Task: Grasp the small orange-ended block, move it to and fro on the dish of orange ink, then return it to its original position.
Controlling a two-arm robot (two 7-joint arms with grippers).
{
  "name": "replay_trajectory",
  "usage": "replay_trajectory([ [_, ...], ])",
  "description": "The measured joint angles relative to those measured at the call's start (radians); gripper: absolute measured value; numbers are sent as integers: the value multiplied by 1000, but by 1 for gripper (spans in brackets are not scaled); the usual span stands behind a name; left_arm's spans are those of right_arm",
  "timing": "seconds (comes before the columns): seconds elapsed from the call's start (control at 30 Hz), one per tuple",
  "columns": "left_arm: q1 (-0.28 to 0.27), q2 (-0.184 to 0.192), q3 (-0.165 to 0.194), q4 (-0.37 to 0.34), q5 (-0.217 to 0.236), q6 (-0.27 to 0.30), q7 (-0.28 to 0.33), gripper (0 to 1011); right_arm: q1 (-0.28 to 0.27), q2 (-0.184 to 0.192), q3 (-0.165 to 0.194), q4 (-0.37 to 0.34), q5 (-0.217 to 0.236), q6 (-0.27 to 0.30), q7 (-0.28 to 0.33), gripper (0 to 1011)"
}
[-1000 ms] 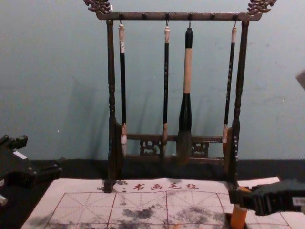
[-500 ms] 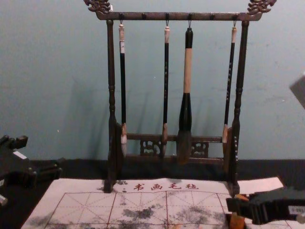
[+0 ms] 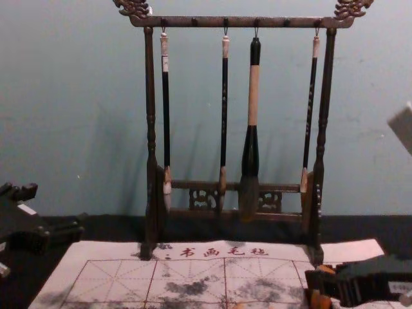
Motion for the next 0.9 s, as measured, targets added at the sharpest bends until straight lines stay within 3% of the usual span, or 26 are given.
replay_trajectory([
  [0.33,0,0,0,0,0,0,0,1001,0,1,0,-1,3,0,0,137],
  [0.9,0,0,0,0,0,0,0,1001,0,1,0,-2,5,0,-1,678],
])
